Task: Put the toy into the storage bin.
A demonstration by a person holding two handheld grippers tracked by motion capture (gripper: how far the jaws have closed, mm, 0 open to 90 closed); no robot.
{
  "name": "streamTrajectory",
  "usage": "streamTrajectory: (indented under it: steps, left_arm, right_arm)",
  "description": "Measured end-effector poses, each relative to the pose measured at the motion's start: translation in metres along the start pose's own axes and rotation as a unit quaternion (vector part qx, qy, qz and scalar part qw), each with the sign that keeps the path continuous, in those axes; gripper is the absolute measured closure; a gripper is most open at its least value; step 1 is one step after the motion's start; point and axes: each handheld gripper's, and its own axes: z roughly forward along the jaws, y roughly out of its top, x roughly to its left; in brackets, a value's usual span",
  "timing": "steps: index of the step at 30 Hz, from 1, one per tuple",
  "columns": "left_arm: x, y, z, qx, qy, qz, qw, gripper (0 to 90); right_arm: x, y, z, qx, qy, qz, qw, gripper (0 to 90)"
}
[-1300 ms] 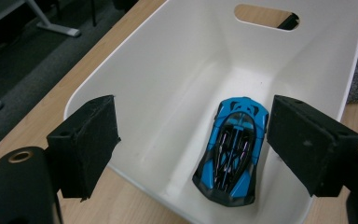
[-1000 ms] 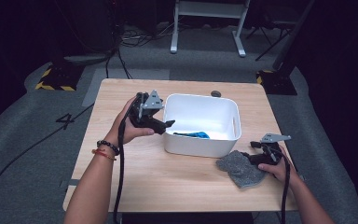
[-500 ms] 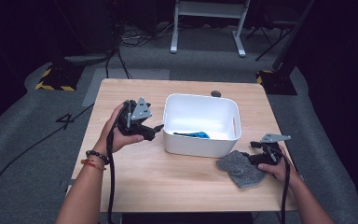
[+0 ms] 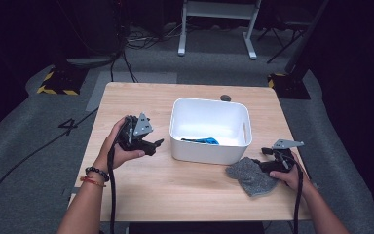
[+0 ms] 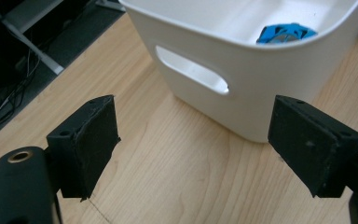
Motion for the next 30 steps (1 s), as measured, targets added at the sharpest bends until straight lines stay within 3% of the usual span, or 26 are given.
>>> streamTrajectory:
  steps: [8,13,17,20,25,27,30]
  left_arm:
    - [-0.006,-0.019,0.006,0.024,0.005,-0.005,0.9997,16.3]
    - [-0.013,-0.03,0.009,0.042,0.008,0.005,0.9991,16.6]
    - [-0.017,-0.038,0.011,0.056,0.025,0.009,0.9981,16.5]
    - [-0.018,-0.046,0.014,0.062,0.023,0.003,0.9978,16.5]
    - [-0.014,-0.056,0.015,0.071,0.001,-0.032,0.997,16.4]
    - [-0.014,-0.061,0.015,0.063,0.007,-0.033,0.9974,16.4]
    - [-0.015,-0.069,0.018,0.073,0.001,-0.04,0.9966,16.4]
  right_arm:
    - [0.0,0.0,0.0,-0.001,0.0,0.0,1.0,20.8]
    - [0.0,0.0,0.0,-0.001,0.0,0.0,1.0,20.8]
    - [0.0,0.0,0.0,-0.001,0.0,0.0,1.0,20.8]
    - [0.0,0.0,0.0,0.0,0.0,0.0,1.0,20.8]
    - [0.0,0.0,0.0,0.0,0.0,0.001,1.0,20.8]
    - [0.0,0.0,0.0,0.0,0.0,0.001,1.0,20.8]
    - [0.0,0.0,0.0,0.0,-0.001,0.001,1.0,20.8]
